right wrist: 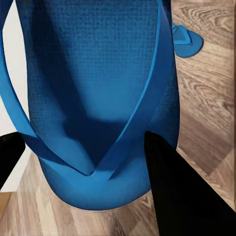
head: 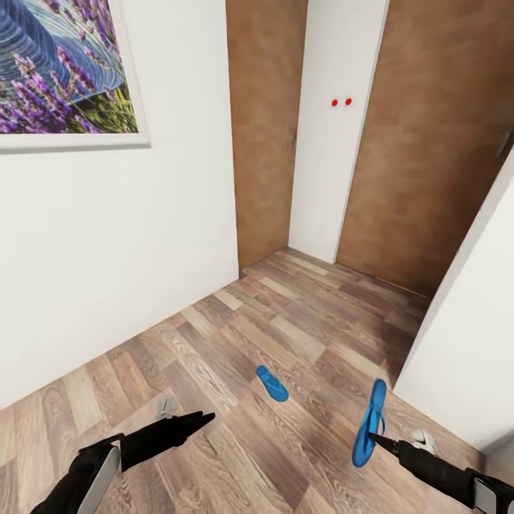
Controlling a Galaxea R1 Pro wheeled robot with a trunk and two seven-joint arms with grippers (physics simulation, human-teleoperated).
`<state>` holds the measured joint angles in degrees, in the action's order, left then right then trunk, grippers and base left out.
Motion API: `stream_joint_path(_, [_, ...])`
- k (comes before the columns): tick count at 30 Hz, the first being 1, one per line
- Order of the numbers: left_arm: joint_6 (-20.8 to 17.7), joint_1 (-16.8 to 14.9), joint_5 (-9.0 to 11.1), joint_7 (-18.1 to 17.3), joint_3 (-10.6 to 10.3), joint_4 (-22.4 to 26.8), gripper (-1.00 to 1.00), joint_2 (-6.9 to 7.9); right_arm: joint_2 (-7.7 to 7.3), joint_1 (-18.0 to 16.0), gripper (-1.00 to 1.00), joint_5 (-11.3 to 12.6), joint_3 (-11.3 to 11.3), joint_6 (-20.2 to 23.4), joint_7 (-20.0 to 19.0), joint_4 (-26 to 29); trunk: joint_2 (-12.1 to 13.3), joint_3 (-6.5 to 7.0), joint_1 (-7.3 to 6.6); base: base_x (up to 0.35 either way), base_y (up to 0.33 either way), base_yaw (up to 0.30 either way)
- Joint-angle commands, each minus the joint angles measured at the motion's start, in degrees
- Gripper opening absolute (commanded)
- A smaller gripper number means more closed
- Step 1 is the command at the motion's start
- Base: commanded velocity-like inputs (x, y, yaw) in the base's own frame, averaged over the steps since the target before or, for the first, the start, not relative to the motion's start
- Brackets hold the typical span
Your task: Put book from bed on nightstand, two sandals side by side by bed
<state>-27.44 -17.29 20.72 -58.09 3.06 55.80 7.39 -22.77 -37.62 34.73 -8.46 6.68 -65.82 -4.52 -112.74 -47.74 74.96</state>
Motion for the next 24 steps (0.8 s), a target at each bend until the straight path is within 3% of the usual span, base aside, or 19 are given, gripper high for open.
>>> stream_joint_path(1, [-0.5,0.0,0.3,-0.1,0.0,0.0,1.00,0.00,0.01,-0.1,-1.00,0.7,-0.3,0.7,-0.2,-0.1,0.0,-0.05,0.02,0.308,-0.147,0.000])
stream_joint_path(9, [-0.4,0.0,0.3,-0.1,0.0,0.0,1.00,-0.01,0.01,-0.1,-1.00,0.6,-0.3,0.7,-0.1,-0.1,0.0,-0.05,0.02,0.205,-0.103,0.054])
stream_joint_path(24, [-0.5,0.0,0.3,-0.1,0.0,0.0,1.00,-0.01,0.09,-0.1,-1.00,0.7,-0.3,0.7,-0.1,-0.1,0.0,-0.05,0.02,0.060,-0.051,0.282])
